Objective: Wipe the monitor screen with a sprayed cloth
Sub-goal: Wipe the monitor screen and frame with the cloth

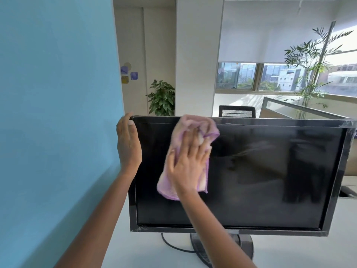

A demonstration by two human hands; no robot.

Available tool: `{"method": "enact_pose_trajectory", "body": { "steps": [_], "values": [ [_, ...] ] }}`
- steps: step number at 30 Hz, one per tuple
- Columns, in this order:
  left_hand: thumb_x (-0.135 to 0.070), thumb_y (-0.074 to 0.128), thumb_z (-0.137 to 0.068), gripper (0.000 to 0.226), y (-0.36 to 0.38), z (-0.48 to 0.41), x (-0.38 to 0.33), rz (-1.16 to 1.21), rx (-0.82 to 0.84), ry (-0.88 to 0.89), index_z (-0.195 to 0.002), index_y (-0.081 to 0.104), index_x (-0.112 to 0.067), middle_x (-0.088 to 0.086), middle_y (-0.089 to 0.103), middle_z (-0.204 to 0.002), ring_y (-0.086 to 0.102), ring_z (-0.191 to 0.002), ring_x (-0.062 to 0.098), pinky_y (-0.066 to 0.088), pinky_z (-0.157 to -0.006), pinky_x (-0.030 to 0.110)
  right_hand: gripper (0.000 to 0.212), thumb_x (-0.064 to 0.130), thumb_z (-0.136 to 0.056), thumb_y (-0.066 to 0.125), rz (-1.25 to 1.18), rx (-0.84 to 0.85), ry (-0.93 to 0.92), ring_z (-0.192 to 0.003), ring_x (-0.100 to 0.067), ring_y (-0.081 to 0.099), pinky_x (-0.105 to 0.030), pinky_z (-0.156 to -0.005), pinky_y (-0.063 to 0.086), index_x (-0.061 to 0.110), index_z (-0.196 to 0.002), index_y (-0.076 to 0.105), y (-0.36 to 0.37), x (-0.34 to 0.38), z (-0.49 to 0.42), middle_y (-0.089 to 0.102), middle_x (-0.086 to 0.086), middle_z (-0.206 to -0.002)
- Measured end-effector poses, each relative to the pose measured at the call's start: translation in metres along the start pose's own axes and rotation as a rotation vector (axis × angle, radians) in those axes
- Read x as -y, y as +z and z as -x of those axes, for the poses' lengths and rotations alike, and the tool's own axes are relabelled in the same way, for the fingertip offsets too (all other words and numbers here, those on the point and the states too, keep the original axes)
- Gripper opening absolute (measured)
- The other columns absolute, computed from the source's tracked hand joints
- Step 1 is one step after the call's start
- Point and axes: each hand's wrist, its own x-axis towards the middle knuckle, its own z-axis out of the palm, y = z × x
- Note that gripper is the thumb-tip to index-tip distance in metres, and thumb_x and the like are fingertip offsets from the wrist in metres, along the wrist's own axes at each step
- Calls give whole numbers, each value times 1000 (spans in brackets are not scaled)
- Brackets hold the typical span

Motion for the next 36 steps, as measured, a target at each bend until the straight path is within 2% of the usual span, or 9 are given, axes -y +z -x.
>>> {"method": "enact_pose_trajectory", "body": {
  "steps": [2, 7, 12, 16, 20, 25, 28, 32, 36],
  "values": [
    [-26, 20, -99, 41, -1, 0, -1, 28, -16, 9, -132, 41, -14, 8, 39, -141, 35, -120, 4, 22, -94, 7, 64, 36, -84, 42, 62, 42, -157, -138, -39, 12, -59, -108, 15, 12, -143, 31, 9, 20, 7, 34, -11, -150],
    [-35, 18, -95, 46, -4, -2, -4, 71, 8, -20, -126, 46, -16, 9, 42, -135, 43, -124, 18, 35, -104, 32, 57, 33, -75, 57, 96, 94, -444, -136, -32, 36, -50, -107, 33, 18, -130, 53, 15, 44, 6, 52, 0, -137],
    [-31, 17, -97, 44, -11, -8, -5, -78, 37, 48, -122, 49, -13, 10, 43, -133, 42, -123, 17, 28, -96, 16, 61, 37, -79, 47, 250, 88, -592, -143, -27, 16, -56, -112, 14, 20, -138, 42, 1, -11, -3, 41, 2, -147],
    [-26, 26, -97, 38, -10, -10, -9, -268, 63, 150, -119, 48, -5, 14, 35, -142, 33, -132, 26, 30, -108, 36, 61, 40, -81, 47, 306, 33, -461, -140, -30, 24, -61, -108, 22, 21, -138, 38, -21, -78, -7, 46, 0, -144],
    [-31, 28, -93, 43, -10, -9, -9, -323, 121, 212, -120, 45, -2, 17, 47, -127, 47, -116, 32, 43, -98, 44, 65, 42, -81, 40, 288, -12, -176, -134, -39, 32, -64, -106, 21, 12, -139, 38, -52, -133, -21, 44, -11, -144],
    [-30, 32, -94, 40, -9, -6, -9, -376, 124, 220, -121, 47, -5, 18, 44, -127, 49, -113, 32, 48, -92, 44, 75, 43, -82, 27, -14, -96, 247, -144, -36, 6, -57, -115, 10, 13, -148, 12, -62, -120, -26, 13, -11, -157],
    [-33, 29, -92, 44, -11, -5, -10, -363, 122, 200, -121, 48, -5, 18, 44, -127, 49, -113, 31, 48, -93, 44, 74, 45, -84, 25, -54, -95, 321, -145, -34, -1, -53, -116, 7, 15, -148, 3, -47, -75, -25, 3, -8, -158],
    [-34, 26, -92, 48, -13, -5, -9, -340, 139, 200, -122, 48, -5, 17, 43, -128, 49, -114, 32, 48, -94, 46, 71, 41, -84, 33, -23, 34, 116, -142, -42, 9, -55, -113, 8, 14, -147, 15, -22, -23, -4, 15, -9, -156],
    [-35, 25, -91, 49, -15, -6, -8, -310, 119, 198, -119, 50, -3, 17, 47, -125, 48, -114, 34, 47, -92, 47, 61, 38, -78, 46, 139, 148, -371, -140, -34, 22, -63, -106, 23, 19, -136, 39, 3, 4, 24, 48, -3, -141]
  ]
}}
